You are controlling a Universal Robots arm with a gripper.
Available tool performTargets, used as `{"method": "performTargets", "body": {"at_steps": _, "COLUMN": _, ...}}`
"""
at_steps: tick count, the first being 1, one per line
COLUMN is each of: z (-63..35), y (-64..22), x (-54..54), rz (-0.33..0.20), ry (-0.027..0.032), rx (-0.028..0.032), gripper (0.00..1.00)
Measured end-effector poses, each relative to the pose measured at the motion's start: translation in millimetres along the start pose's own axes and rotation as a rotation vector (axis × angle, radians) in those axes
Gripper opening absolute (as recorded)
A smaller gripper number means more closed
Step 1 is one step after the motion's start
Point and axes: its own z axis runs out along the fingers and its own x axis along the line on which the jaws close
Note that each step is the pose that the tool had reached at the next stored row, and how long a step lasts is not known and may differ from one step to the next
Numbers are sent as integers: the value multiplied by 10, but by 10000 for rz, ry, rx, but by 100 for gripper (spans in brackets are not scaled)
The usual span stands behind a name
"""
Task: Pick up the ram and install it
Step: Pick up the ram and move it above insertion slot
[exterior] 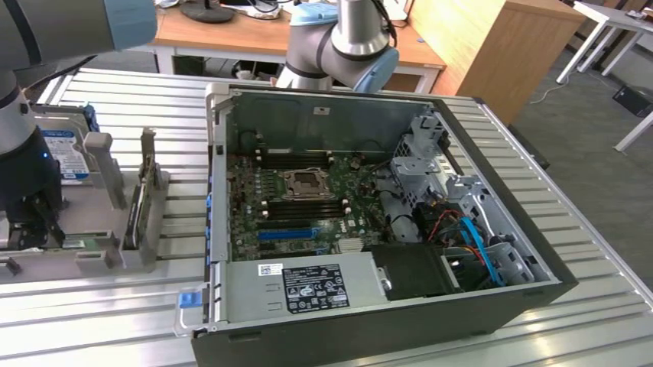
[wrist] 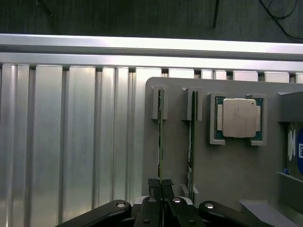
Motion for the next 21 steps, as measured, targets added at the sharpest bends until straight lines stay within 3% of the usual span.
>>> {"method": "performTargets", "body": {"at_steps": 10, "z": -252, "y": 6, "x": -5, "rz": 1, "ry": 0, "rx": 0, "gripper": 12}}
{"method": "performTargets", "body": {"at_steps": 21, "z": -609, "y": 16, "x": -12, "rz": 1, "ry": 0, "rx": 0, "gripper": 12}}
